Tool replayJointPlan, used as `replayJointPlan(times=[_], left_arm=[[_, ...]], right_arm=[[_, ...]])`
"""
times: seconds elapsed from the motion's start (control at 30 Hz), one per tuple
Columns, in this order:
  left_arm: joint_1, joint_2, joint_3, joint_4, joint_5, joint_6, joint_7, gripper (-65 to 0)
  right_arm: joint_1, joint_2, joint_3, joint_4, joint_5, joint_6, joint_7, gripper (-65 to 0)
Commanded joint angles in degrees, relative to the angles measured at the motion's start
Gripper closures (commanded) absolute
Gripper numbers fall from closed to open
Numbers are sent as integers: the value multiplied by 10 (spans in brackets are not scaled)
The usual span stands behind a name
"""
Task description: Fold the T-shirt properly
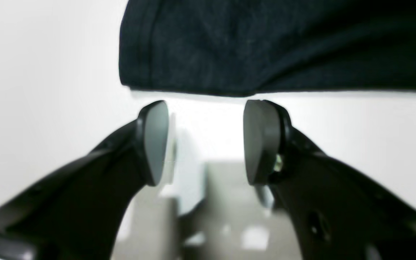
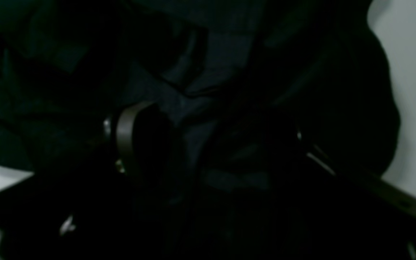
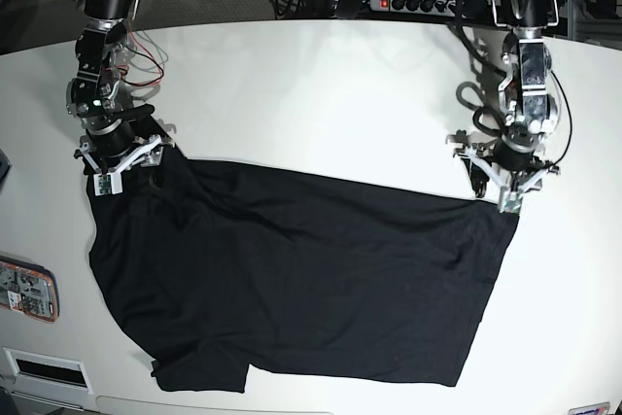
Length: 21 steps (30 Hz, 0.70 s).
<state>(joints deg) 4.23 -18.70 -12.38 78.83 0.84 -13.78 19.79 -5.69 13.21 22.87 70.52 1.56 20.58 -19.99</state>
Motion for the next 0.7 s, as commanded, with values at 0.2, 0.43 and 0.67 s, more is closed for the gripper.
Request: replayJointPlan(times=[0.2, 0.43, 0.67], left_arm=[[-90, -3, 3, 25, -3, 1, 48, -317], [-188, -4, 31, -77, 3, 0, 83, -317], [-259, -6, 99, -294, 2, -13, 101, -317]], right_arm=[[-7, 3, -3, -10, -34, -1, -65, -430], [-7, 3, -3, -10, -34, -1, -65, -430], [-7, 3, -4, -11, -35, 0, -99, -430]])
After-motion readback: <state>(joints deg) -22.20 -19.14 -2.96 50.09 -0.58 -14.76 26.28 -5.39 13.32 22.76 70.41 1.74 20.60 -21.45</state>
